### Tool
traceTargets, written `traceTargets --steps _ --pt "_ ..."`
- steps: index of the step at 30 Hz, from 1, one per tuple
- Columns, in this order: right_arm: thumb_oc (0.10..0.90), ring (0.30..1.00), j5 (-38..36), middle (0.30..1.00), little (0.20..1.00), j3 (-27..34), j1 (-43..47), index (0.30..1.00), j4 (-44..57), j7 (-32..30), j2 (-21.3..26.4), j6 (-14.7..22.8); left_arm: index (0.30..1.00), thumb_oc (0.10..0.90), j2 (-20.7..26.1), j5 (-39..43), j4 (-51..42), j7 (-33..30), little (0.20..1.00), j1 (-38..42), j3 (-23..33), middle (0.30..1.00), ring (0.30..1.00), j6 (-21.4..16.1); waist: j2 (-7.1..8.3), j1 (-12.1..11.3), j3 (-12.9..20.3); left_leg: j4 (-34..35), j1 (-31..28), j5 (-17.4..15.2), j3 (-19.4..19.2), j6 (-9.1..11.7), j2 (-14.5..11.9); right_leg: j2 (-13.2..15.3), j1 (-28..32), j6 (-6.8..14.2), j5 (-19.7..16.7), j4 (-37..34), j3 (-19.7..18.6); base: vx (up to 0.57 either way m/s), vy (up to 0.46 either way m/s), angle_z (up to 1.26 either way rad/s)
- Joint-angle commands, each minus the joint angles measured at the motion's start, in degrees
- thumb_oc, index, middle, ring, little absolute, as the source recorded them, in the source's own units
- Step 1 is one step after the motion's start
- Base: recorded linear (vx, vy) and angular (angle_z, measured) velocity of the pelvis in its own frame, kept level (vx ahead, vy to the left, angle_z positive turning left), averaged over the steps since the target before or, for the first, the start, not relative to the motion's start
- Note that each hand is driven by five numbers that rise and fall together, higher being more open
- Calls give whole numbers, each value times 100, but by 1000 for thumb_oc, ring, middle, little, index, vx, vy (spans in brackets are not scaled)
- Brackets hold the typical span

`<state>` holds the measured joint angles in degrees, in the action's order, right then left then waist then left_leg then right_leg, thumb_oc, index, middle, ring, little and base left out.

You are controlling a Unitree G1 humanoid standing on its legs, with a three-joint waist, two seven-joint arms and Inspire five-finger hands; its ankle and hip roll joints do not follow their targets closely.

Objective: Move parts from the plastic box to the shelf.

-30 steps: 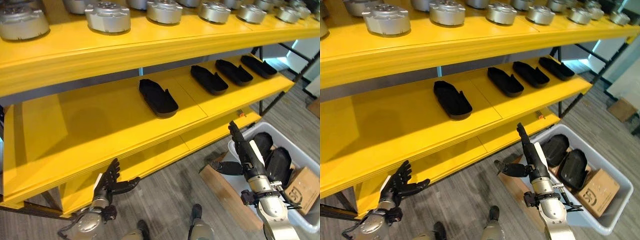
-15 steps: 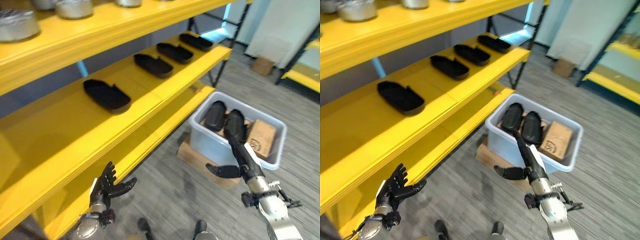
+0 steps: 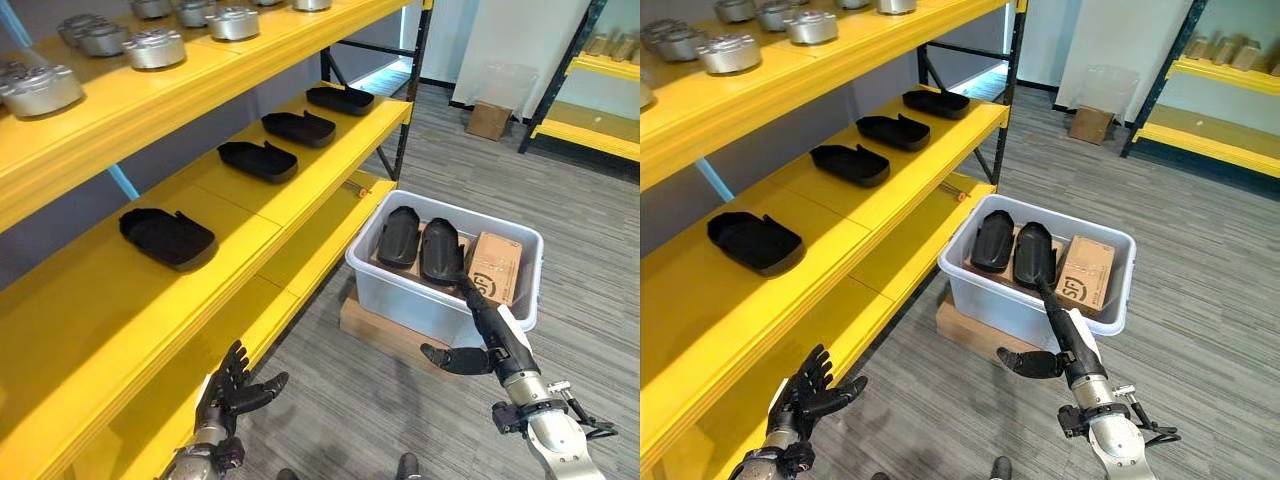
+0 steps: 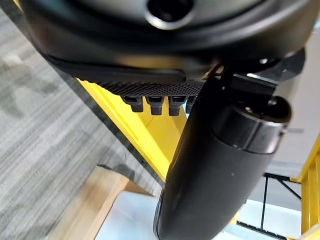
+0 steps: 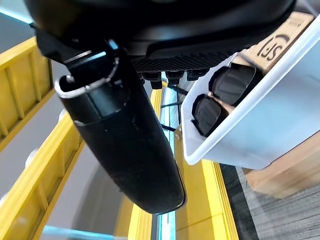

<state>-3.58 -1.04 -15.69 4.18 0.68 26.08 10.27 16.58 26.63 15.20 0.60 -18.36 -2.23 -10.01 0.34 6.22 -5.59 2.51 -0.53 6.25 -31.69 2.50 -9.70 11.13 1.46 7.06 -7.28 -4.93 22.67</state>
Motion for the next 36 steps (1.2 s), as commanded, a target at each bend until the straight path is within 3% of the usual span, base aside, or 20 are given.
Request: traceTargets --steps 1,2,6,8,9,10,11,12,13,14,15,17,19,22,24,25,29,36 --pt "900 1000 -325 1000 1000 422 659 1000 497 -197 138 701 1000 900 229 -2 -597 49 1000 525 162 1000 1000 -575 -10 32 -164 -386 -350 -339 107 467 -663 92 -33 194 347 277 -270 -3 -146 -27" --pt "900 1000 -341 1000 1000 427 661 1000 456 -213 168 706 1000 900 255 2 -625 28 1000 640 77 1000 1000 -595 -55 89 -212 -357 -371 -220 74 524 -779 -23 -157 100 498 497 -362 -6 -139 -26" --pt "900 1000 -370 1000 1000 415 691 1000 436 -218 251 712 1000 900 285 33 -666 19 1000 899 -101 1000 1000 -624 -52 231 -321 -683 -364 -254 -59 561 -1092 -234 -477 -88 811 1020 -639 -6 -197 -31" --pt "900 1000 -422 1000 1000 370 752 1000 445 -249 270 739 1000 900 283 95 -678 -34 1000 1061 -200 1000 1000 -640 -13 267 -443 -1181 -245 -294 78 535 -1250 -350 -652 -209 960 1320 -863 -16 -210 -51" --pt "900 1000 -450 1000 1000 326 798 1000 408 -295 270 737 1000 900 273 131 -663 -97 1000 1142 -252 1000 1000 -646 16 191 -543 -1589 -87 -267 436 499 -1270 -461 -738 -310 1077 1489 -1049 -8 -126 -70" --pt "900 1000 -450 1000 1000 331 812 1000 401 -300 267 739 1000 900 276 131 -654 -103 1000 1162 -257 1000 1000 -649 9 186 -553 -1674 -39 -297 464 514 -1308 -474 -763 -324 1107 1531 -1048 -87 -150 -109" --pt "900 1000 -489 1000 1000 227 973 1000 287 -347 332 731 1000 900 248 161 -648 -156 1000 1231 -338 1000 1000 -616 48 -30 -729 -2178 488 -283 1549 217 -862 -612 -858 -484 1169 1646 -1300 -27 -144 -118" --pt "900 1000 -485 1000 1000 202 999 1000 163 -353 309 701 1000 900 210 139 -677 -155 1000 1225 -357 1000 1000 -588 168 -206 -790 -2438 1045 -600 2254 63 -312 -649 -779 -532 1286 1678 -1489 18 -154 -115" --pt "900 1000 -489 1000 1000 214 989 1000 156 -334 308 696 1000 900 216 125 -689 -134 1000 1197 -341 1000 1000 -581 195 -237 -822 -2420 1204 -690 2372 7 -193 -671 -749 -546 1331 1737 -1525 218 -78 -85" --pt "900 1000 -512 1000 1000 214 1016 1000 108 -341 301 697 1000 900 238 92 -678 -145 1000 1151 -342 1000 1000 -581 233 -364 -937 -2192 1816 -367 2762 61 -58 -742 -643 -579 1414 1781 -1618 210 2 -62" --pt "900 1000 -524 1000 1000 178 1048 1000 65 -358 288 711 1000 900 239 80 -678 -154 1000 1133 -337 1000 1000 -581 216 -434 -1002 -2007 1962 -133 3015 122 -13 -804 -606 -602 1441 1860 -1654 256 59 -30" --pt "900 1000 -508 1000 1000 101 1128 1000 25 -395 278 734 1000 900 234 53 -660 -219 1000 1110 -301 1000 1000 -591 116 -564 -1074 -1279 2028 373 3538 247 -30 -944 -504 -592 1529 1943 -1796 223 110 -51" --pt "900 1000 -486 1000 1000 48 1198 1000 61 -384 256 766 1000 900 187 47 -634 -251 1000 1040 -180 1000 1000 -594 25 -711 -1028 -478 1879 501 4143 320 18 -1075 -388 -561 1762 2130 -2138 301 170 -124" --pt "900 1000 -486 1000 1000 18 1069 1000 93 -249 151 768 1000 900 135 76 -629 -233 1000 961 -159 1000 1000 -618 -39 -721 -901 -420 1594 529 4087 297 8 -1070 -327 -528 1929 2271 -2305 243 239 -107" --pt "900 1000 -494 1000 1000 84 880 1000 171 -159 62 709 1000 900 281 18 -647 -172 1000 1034 -231 1000 1000 -635 40 -611 -761 -923 1687 218 3779 192 240 -739 -83 -397 1946 2052 -2318 287 253 -136" --pt "900 1000 -494 1000 1000 85 873 1000 177 -158 59 705 1000 900 283 19 -647 -172 1000 1031 -232 1000 1000 -635 45 -619 -756 -936 1690 206 3771 189 242 -734 -81 -394 1945 2045 -2325 223 213 -31" --pt "900 1000 -472 1000 1000 91 777 1000 171 -103 4 638 1000 900 356 66 -721 -235 1000 983 -159 1000 1000 -636 116 -532 -587 -1263 1702 -163 3458 51 358 -473 31 -202 1746 1619 -2544 139 157 3" --pt "900 1000 -461 1000 1000 123 703 1000 193 1 27 566 1000 900 388 70 -734 -232 1000 908 -106 1000 1000 -605 244 -482 -449 -1380 1697 -402 3242 -22 403 -285 105 -65 1527 1230 -2637 78 78 -18"
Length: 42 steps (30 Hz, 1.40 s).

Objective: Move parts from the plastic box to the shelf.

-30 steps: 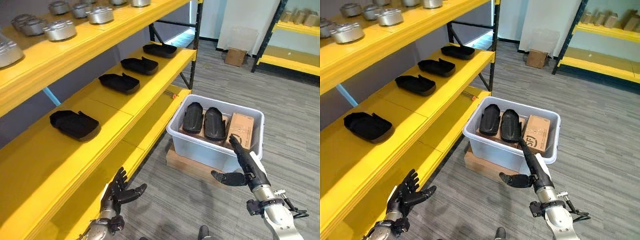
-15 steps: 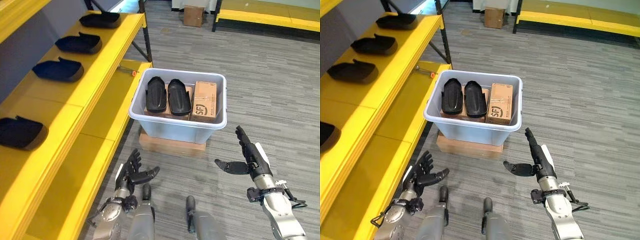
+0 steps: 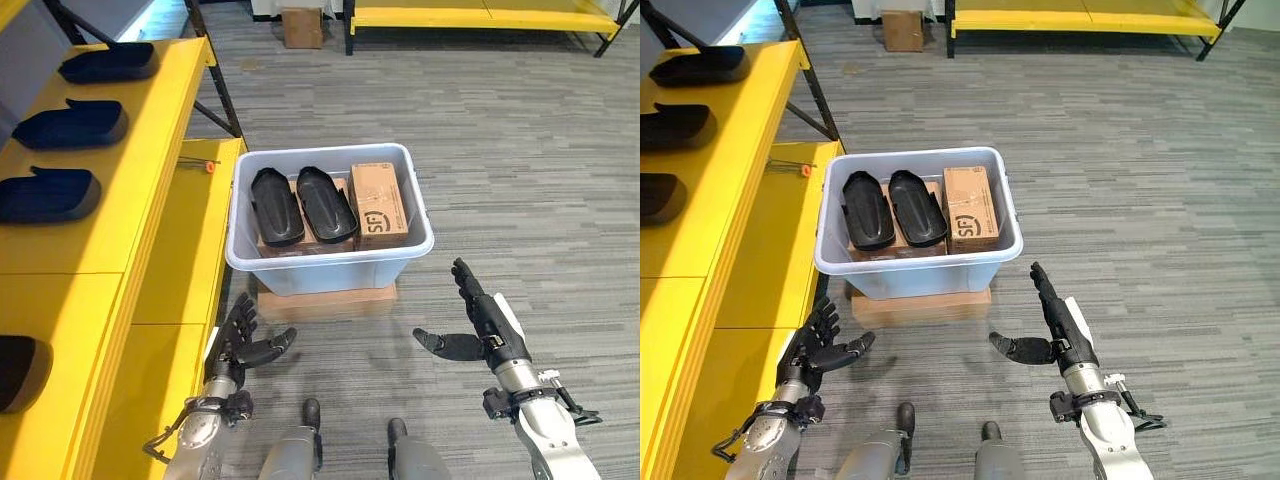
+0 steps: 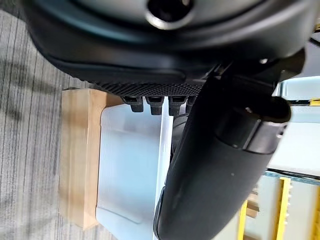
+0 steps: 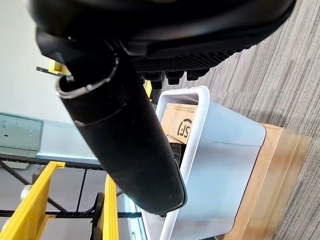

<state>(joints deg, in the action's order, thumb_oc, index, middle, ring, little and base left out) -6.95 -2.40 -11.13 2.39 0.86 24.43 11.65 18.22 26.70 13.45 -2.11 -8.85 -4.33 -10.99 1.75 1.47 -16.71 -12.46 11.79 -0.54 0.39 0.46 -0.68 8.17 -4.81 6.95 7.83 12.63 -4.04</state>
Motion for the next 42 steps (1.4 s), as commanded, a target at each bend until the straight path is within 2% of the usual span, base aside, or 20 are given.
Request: traceTargets --steps 1,6,9,10,11,14,15,16,17,18,20,21,22,23,25,26,30,32,36,42 --pt "900 1000 -129 1000 1000 259 246 1000 377 -13 191 437 1000 900 232 67 -583 45 1000 -45 104 1000 1000 -511 123 -1 679 96 477 246 14 175 -488 32 744 -33 -21 -576 22 62 66 -5" --pt "900 1000 -142 1000 1000 154 429 1000 345 -46 152 432 1000 900 291 55 -567 19 1000 60 60 1000 1000 -498 203 -33 758 -173 582 -16 -88 86 -406 202 763 88 -149 -726 -23 58 92 -4" --pt "900 1000 -116 1000 1000 37 589 1000 319 -76 119 422 1000 900 326 54 -556 -17 1000 140 24 1000 1000 -481 236 -78 757 -358 554 -283 -182 -70 -308 331 676 203 -241 -452 -71 86 162 -9" --pt "900 1000 -95 1000 1000 19 600 1000 313 -74 92 416 1000 900 331 39 -539 -23 1000 173 13 1000 1000 -466 235 -78 751 -338 498 -320 -176 -120 -255 337 606 251 -361 -250 -92 97 218 -14" --pt "900 1000 -64 1000 1000 0 602 1000 314 -86 48 413 1000 900 342 15 -502 -42 1000 211 -20 1000 1000 -448 237 -66 715 -321 371 -406 -189 -231 -154 357 421 315 -612 265 -130 57 200 -9" --pt "900 1000 -27 1000 1000 -84 630 1000 344 -79 12 399 1000 900 364 -16 -537 -65 1000 241 -23 1000 1000 -430 142 -2 541 -179 -18 -509 -231 -403 -11 292 -239 281 -1398 1411 -46 37 230 -6" --pt "900 1000 -17 1000 1000 -117 641 1000 348 -87 0 395 1000 900 376 -33 -567 -69 1000 251 -30 1000 1000 -424 62 11 483 -114 -127 -504 -255 -451 10 261 -421 250 -1510 1715 67 68 298 -13" --pt "900 1000 -18 1000 1000 -154 656 1000 328 -86 -17 393 1000 900 396 -56 -580 -71 1000 252 -41 1000 1000 -410 -6 27 403 -35 -273 -520 -305 -494 17 241 -620 209 -1456 1992 251 46 190 -13" --pt "900 1000 -18 1000 1000 -155 660 1000 326 -87 -15 394 1000 900 393 -57 -580 -71 1000 254 -39 1000 1000 -409 3 31 389 -32 -288 -523 -304 -493 26 250 -620 206 -1434 2023 250 153 229 -19" --pt "900 1000 -13 1000 1000 -186 674 1000 296 -85 -32 378 1000 900 405 -96 -580 -56 1000 232 -16 1000 1000 -400 -14 29 381 84 -547 -627 -427 -517 69 409 -872 137 -1262 1879 717 179 150 -21" --pt "900 1000 -31 1000 1000 -189 673 1000 271 -77 -3 375 1000 900 413 -67 -564 -21 1000 225 -3 1000 1000 -398 12 113 335 141 -688 -678 -381 -508 135 304 -1050 109 -1098 1496 808 193 100 -31" --pt "900 1000 -56 1000 1000 -185 691 1000 242 -63 27 377 1000 900 408 -73 -540 -11 1000 216 32 1000 1000 -413 83 149 314 164 -767 -743 -417 -491 200 266 -1186 96 -1049 948 885 115 10 -10" --pt "900 1000 -58 1000 1000 -189 693 1000 238 -62 28 379 1000 900 408 -72 -537 -9 1000 214 35 1000 1000 -415 65 152 305 167 -792 -764 -410 -487 178 244 -1138 94 -1051 905 904 175 -27 -3" --pt "900 1000 -51 1000 1000 -198 683 1000 242 -74 75 381 1000 900 400 -92 -501 -18 1000 180 82 1000 1000 -408 126 188 261 207 -954 -858 -431 -457 228 315 -1122 166 -1229 150 1005 181 -47 0" --pt "900 1000 1 1000 1000 -230 721 1000 250 -77 78 381 1000 900 358 -143 -450 -42 1000 167 143 1000 1000 -415 155 189 247 307 -1116 -925 -490 -382 201 494 -1158 284 -1553 -636 1156 208 -81 -11" --pt "900 1000 17 1000 1000 -224 716 1000 286 -50 97 381 1000 900 351 -169 -444 -34 1000 157 175 1000 1000 -425 164 213 235 323 -1188 -965 -488 -338 179 551 -1165 337 -1685 -880 1108 184 -87 -6" --pt "900 1000 -21 1000 1000 -164 555 1000 300 33 140 370 1000 900 227 -220 -409 83 1000 25 144 1000 1000 -429 283 206 437 334 -1359 -1139 -491 -271 264 579 -845 357 -1876 -1157 1132 192 -78 7" --pt "900 1000 -41 1000 1000 -130 539 1000 308 46 174 363 1000 900 155 -166 -461 137 1000 -65 137 1000 1000 -427 254 229 540 343 -1417 -1159 -431 -213 199 520 -769 334 -1903 -1116 1130 218 -112 15" --pt "900 1000 -95 1000 1000 -90 522 1000 352 73 238 368 1000 900 73 -91 -493 143 1000 -209 193 1000 1000 -426 167 234 651 474 -1558 -1172 -422 -136 27 409 -701 267 -1685 -923 1260 157 -97 25" --pt "900 1000 -112 1000 1000 -84 525 1000 316 59 263 347 1000 900 74 -21 -499 113 1000 -211 196 1000 1000 -412 72 258 677 723 -1774 -1097 -354 -35 -211 289 -879 184 -1320 -390 1242 118 -72 -1"
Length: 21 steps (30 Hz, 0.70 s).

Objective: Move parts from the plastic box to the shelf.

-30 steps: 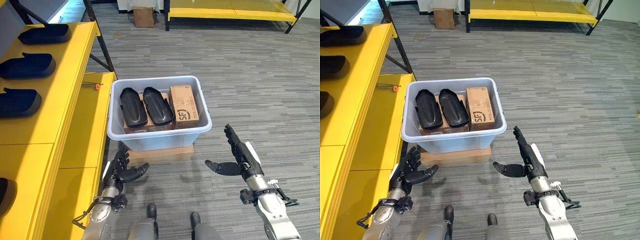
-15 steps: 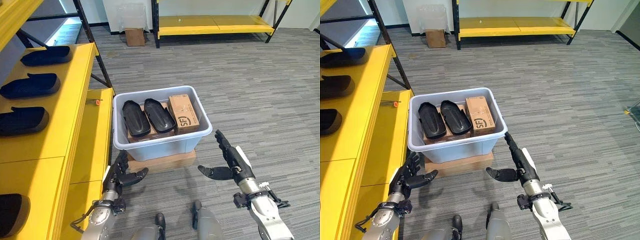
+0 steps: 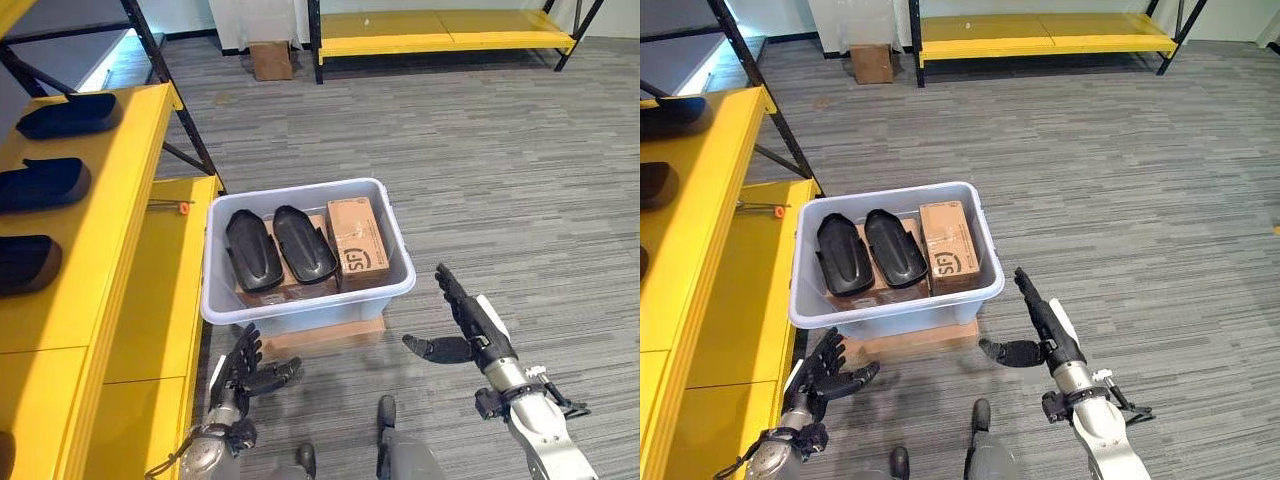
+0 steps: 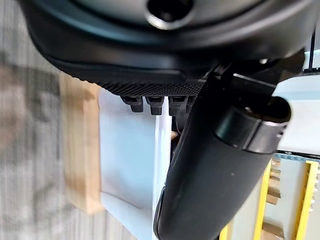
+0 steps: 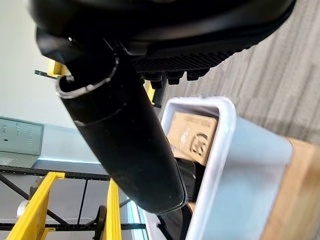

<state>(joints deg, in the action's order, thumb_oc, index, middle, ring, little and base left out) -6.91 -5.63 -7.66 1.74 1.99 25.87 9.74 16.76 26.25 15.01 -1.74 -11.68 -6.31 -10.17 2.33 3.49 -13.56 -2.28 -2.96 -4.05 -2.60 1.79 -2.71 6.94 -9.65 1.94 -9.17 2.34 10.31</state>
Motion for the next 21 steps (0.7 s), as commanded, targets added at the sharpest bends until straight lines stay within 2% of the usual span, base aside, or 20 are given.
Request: traceTargets --steps 1,5,9,12,14,15,17,19,21 --pt "900 1000 -126 1000 1000 252 177 1000 373 -61 119 536 1000 900 217 42 -650 76 1000 78 386 1000 1000 -487 -5 61 380 -236 -343 -725 -37 -149 -54 385 -432 672 440 725 -187 84 -49 6" --pt "900 1000 -148 1000 1000 272 183 1000 370 -84 129 527 1000 900 221 83 -687 60 1000 65 351 1000 1000 -479 -60 41 408 -63 -435 -608 97 -58 -234 313 -495 605 665 994 -132 116 -84 10" --pt "900 1000 -175 1000 1000 276 189 1000 372 -97 139 539 1000 900 206 129 -693 70 1000 56 334 1000 1000 -479 -81 35 428 -55 -419 -548 146 -3 -316 281 -481 564 737 1004 -83 79 -88 18" --pt "900 1000 -215 1000 1000 193 244 1000 355 -85 166 556 1000 900 161 201 -669 31 1000 74 341 1000 1000 -478 -121 -19 478 -82 -395 -304 203 120 -481 144 -448 452 868 1006 -28 103 -140 21" --pt "900 1000 -251 1000 1000 153 274 1000 364 -83 204 576 1000 900 141 231 -635 11 1000 116 374 1000 1000 -487 -103 -68 474 -686 -99 140 213 299 -542 -19 -238 314 928 762 -46 75 -171 16" --pt "900 1000 -282 1000 1000 152 267 1000 377 -82 220 585 1000 900 140 258 -649 23 1000 120 371 1000 1000 -490 -74 -95 439 -1064 110 336 262 325 -522 -49 -144 252 940 668 -47 -5 -194 5" --pt "900 1000 -319 1000 1000 225 194 1000 453 -96 329 620 1000 900 148 342 -671 44 1000 177 310 1000 1000 -499 129 -226 167 -2373 831 701 491 324 -239 -46 155 57 977 488 -27 1 -219 -3" --pt "900 1000 -309 1000 1000 261 151 1000 455 -121 344 614 1000 900 150 354 -682 51 1000 170 304 1000 1000 -479 151 -219 128 -2399 998 719 423 291 -326 -37 206 34 1040 493 -3 38 -69 4" --pt "900 1000 -269 1000 1000 328 106 1000 432 -175 362 612 1000 900 152 369 -717 98 1000 163 277 1000 1000 -459 187 -233 90 -1834 1302 695 343 240 -599 8 330 70 1129 456 -26 115 49 11"
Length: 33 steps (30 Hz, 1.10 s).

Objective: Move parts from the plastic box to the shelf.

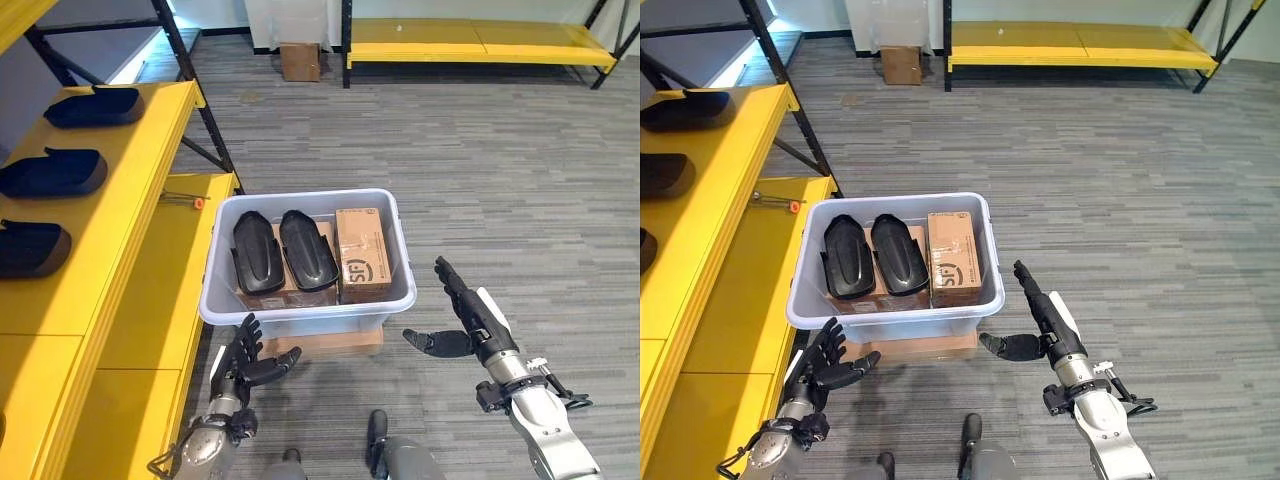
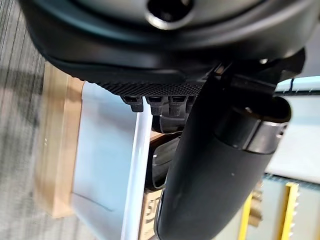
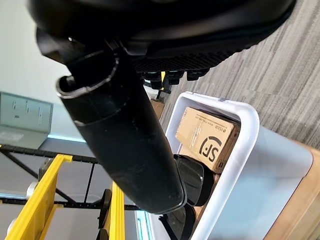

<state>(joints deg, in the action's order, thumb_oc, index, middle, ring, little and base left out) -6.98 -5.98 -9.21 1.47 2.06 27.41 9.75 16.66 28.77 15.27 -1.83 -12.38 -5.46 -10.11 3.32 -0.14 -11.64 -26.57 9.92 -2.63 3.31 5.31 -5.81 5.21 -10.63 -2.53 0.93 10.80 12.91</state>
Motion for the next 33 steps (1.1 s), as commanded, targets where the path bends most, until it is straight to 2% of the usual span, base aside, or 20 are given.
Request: traceTargets --steps 1,2,4,6,8,10,11,15,16,22,29,33 --pt "900 1000 -239 1000 1000 402 233 1000 436 -246 197 629 1000 900 194 65 -770 93 1000 229 151 1000 1000 -468 64 131 -121 1462 164 739 -332 -62 -709 198 517 607 202 -403 -323 149 71 15" --pt "900 1000 -237 1000 1000 400 230 1000 433 -249 199 631 1000 900 192 62 -772 90 1000 225 148 1000 1000 -467 67 124 -113 1573 99 784 -352 -48 -715 192 522 601 217 -399 -327 157 113 31" --pt "900 1000 -234 1000 1000 378 232 1000 419 -301 181 642 1000 900 202 6 -760 56 1000 225 139 1000 1000 -458 -52 95 -126 2427 208 1391 -386 110 -1107 156 582 682 311 -329 -406 157 143 16" --pt "900 1000 -220 1000 1000 323 235 1000 388 -295 164 643 1000 900 202 -52 -701 45 1000 224 163 1000 1000 -465 -161 38 -122 3020 66 1694 -437 248 -1258 96 674 727 405 -273 -496 182 158 -36" --pt "900 1000 -192 1000 1000 234 157 1000 387 -178 99 634 1000 900 172 -31 -713 77 1000 113 239 1000 1000 -489 -295 15 -2 3138 -263 1477 -423 298 -1264 61 714 779 460 -218 -637 157 200 -68" --pt "900 1000 -191 1000 1000 234 151 1000 390 -178 100 632 1000 900 171 -31 -715 78 1000 108 238 1000 1000 -489 -296 1 3 3141 -272 1474 -439 300 -1269 57 712 779 456 -221 -651 84 136 -75" --pt "900 1000 -180 1000 1000 288 71 1000 394 -141 48 614 1000 900 198 -55 -754 139 1000 97 251 1000 1000 -481 -309 55 79 3122 -360 1403 -654 303 -1204 160 800 849 409 -310 -640 136 222 -70" --pt "900 1000 -187 1000 1000 370 -29 1000 430 -111 -39 566 1000 900 293 -65 -814 184 1000 85 241 1000 1000 -488 -246 64 140 2972 -449 1240 -838 235 -1034 402 978 980 294 -511 -678 123 213 -19" --pt "900 1000 -157 1000 1000 365 -36 1000 444 -105 -84 535 1000 900 354 -72 -816 175 1000 124 215 1000 1000 -491 -192 80 162 2809 -417 1055 -932 172 -919 589 1059 1066 200 -612 -659 90 210 2" --pt "900 1000 -7 1000 1000 348 44 1000 487 -107 -102 473 1000 900 494 -84 -844 68 1000 242 233 1000 1000 -483 -16 82 168 2213 -190 580 -1059 35 -627 945 1082 1250 -3 -760 -674 55 156 3" --pt "900 1000 434 1000 1000 536 248 1000 618 -227 189 491 1000 900 560 -100 -902 62 1000 276 304 1000 1000 -470 124 20 218 1972 0 385 -1028 -45 -490 1102 1083 1337 -114 -825 -589 32 59 3" --pt "900 1000 869 1000 1000 575 861 1000 684 -356 732 524 1000 900 635 -100 -927 148 1000 329 277 1000 1000 -427 195 -77 222 1908 115 375 -944 -47 -474 1117 1081 1346 -104 -823 -504 2 -4 4"
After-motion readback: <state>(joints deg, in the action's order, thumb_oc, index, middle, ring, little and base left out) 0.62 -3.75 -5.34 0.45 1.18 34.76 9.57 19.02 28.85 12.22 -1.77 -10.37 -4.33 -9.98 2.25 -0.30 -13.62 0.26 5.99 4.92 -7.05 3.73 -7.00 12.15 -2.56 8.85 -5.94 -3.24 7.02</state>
